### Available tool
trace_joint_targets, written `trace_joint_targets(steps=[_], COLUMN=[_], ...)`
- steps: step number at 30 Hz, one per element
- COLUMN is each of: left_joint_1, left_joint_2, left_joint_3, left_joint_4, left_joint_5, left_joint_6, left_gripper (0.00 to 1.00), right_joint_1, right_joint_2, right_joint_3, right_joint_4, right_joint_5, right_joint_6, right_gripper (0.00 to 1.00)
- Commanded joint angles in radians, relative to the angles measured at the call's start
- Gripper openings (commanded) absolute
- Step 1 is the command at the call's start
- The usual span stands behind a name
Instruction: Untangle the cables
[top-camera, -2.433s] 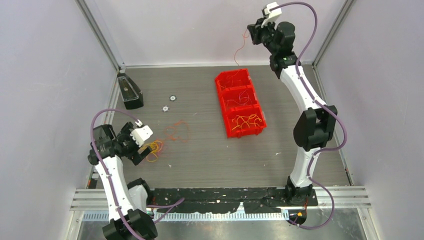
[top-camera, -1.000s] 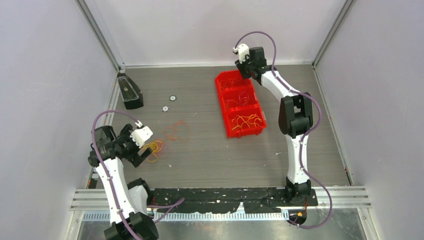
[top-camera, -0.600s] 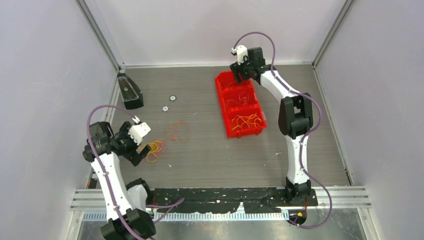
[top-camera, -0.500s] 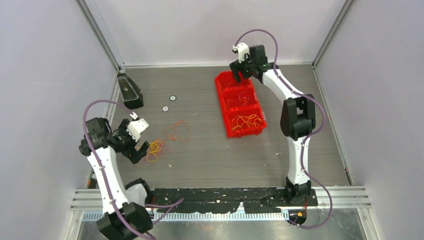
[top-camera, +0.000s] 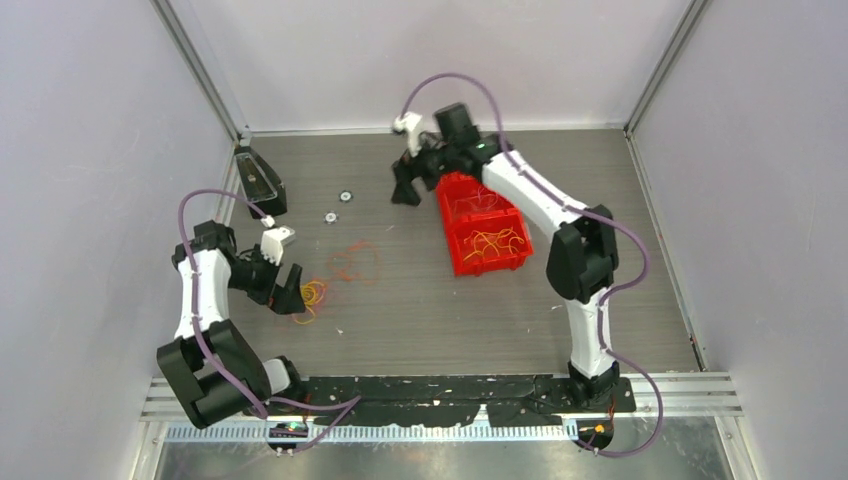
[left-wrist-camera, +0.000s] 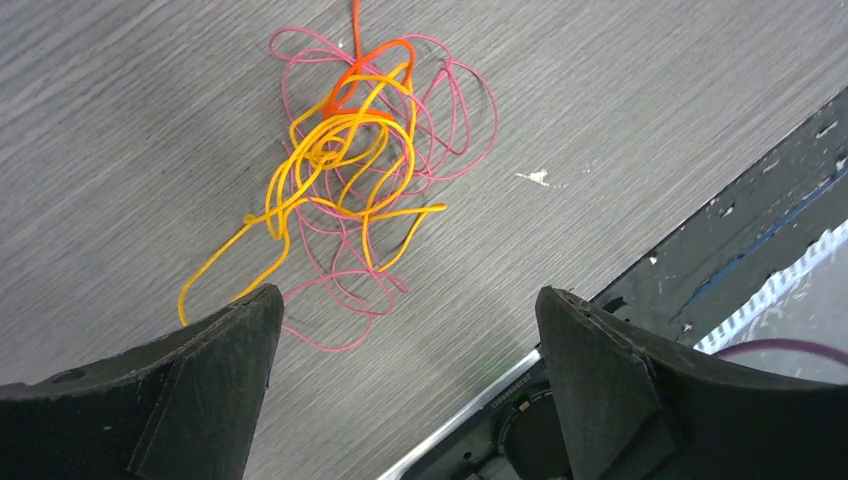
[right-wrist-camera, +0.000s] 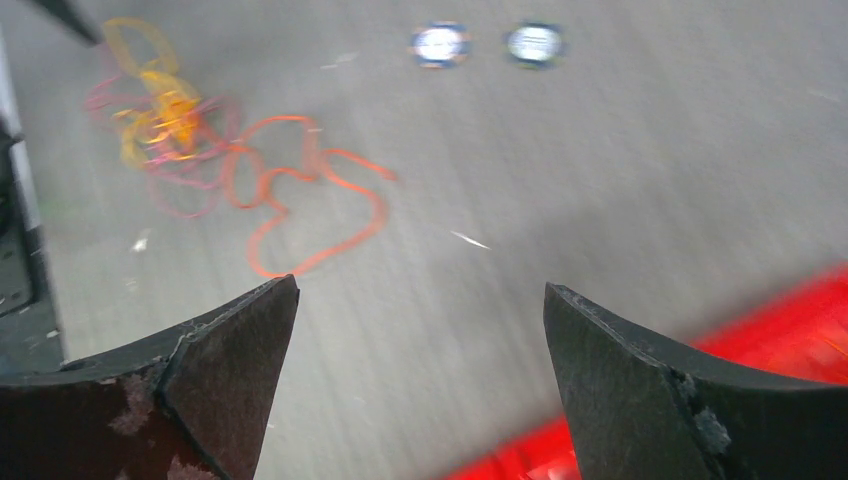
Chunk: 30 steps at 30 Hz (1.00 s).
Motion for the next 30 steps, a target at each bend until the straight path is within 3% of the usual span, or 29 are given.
trace_joint_targets(steps=[1,8,14,18,20,22,25,30], left_joint_1=[0.004,0.052,0.059,0.059,0.059,0.056,0.034,-0.095], left_joint_2=[0.022,0.049,0.053,0.057,0.061,0.067,0.095,0.201], left_joint_3=[0.049,0.022,-0.005,-0.020,-0.029,-0.041,-0.053,-0.036], left_joint_4=[0.050,0.086,0.100,0.121,0.145,0.185,0.257,0.343], left_joint_5=[0.002,-0.042,-0.040,-0.043,-0.048,-0.057,-0.082,-0.186], left_joint_6=[-0.149,-0.180,-0.205,-0.213,-0.228,-0.244,-0.299,-0.385], left_gripper=[1.00,0.99,0.99,1.00,1.00,1.00,1.00,1.00], right_joint_1=[0.154,0.334,0.404,0.423,0.427,0.429,0.429,0.426], right_joint_2=[0.063,0.173,0.260,0.309,0.324,0.325,0.323,0.310], right_joint_3=[0.016,0.010,0.059,0.072,0.066,0.050,0.027,-0.009], right_joint_4=[-0.013,0.067,0.074,0.092,0.098,0.110,0.115,0.109], right_joint_5=[-0.052,0.059,0.188,0.231,0.242,0.264,0.293,0.316], right_joint_6=[-0.004,0.058,0.053,0.049,0.052,0.054,0.043,0.020], right_gripper=[0.99,1.00,0.96,0.99,0.92,0.76,0.63,0.30])
